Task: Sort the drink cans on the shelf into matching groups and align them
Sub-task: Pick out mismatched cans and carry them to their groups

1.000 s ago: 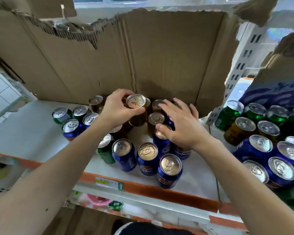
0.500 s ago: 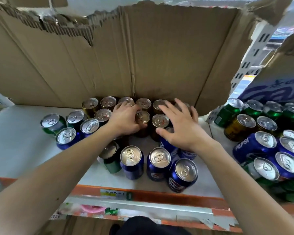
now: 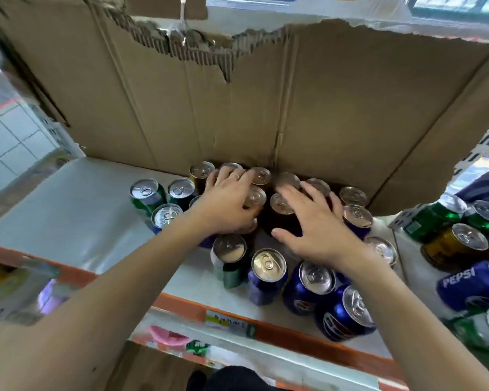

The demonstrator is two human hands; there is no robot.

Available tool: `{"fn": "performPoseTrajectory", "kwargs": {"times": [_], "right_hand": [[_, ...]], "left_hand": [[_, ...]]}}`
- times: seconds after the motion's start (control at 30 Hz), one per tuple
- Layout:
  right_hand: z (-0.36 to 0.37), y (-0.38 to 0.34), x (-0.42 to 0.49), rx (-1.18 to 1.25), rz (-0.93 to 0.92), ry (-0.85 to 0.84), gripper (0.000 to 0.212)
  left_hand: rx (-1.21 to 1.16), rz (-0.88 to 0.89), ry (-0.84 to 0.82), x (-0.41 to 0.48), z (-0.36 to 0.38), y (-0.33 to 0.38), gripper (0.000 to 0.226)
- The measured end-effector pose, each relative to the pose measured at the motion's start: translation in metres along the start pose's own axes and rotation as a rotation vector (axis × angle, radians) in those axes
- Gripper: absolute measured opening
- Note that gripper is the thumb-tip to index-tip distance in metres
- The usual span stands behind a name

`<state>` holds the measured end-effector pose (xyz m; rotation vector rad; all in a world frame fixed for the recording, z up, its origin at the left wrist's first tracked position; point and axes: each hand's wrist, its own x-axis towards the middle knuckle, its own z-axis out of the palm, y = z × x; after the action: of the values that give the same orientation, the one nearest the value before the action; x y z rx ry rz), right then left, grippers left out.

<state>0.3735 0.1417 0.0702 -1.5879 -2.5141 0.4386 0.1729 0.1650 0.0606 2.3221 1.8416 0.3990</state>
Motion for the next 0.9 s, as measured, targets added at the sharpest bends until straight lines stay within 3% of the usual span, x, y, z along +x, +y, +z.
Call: {"fn": "performPoseTrajectory", "kwargs": {"times": [0.17,0.33,0.43,0.57,0.7,0.9], "right_hand": [[0.009,-0.038,0.024,0.068,-0.089,0.004,0.079],[0.013,-0.069,0.039,0.152,-0.079,-0.012,0.076],[0.018,-0.082,0.045,0.159,-0.048,-0.025,0.073],[0.027,-0.095,0.049,0.137,-0.030,-0.024,0.071],[0.030,-0.105,0.044,0.090,0.007,0.009,0.074],[0.030,-0.110,0.009,-0.087,0.213,-0.019,0.090]], "left_hand": [[-0.058,-0.113,0.071,-0.040,-0.031,-0.046,0.067],[-0.259,-0.168,0.245,-0.079,-0.039,-0.094,0.056],[-0.280,-0.145,0.226,-0.096,-0.035,-0.113,0.053],[-0.329,-0.149,0.184,-0.110,-0.022,-0.129,0.074],[-0.364,-0.139,0.144,-0.117,-0.002,-0.140,0.077],[-0.544,-0.140,0.092,-0.113,0.022,-0.148,0.076]]}}
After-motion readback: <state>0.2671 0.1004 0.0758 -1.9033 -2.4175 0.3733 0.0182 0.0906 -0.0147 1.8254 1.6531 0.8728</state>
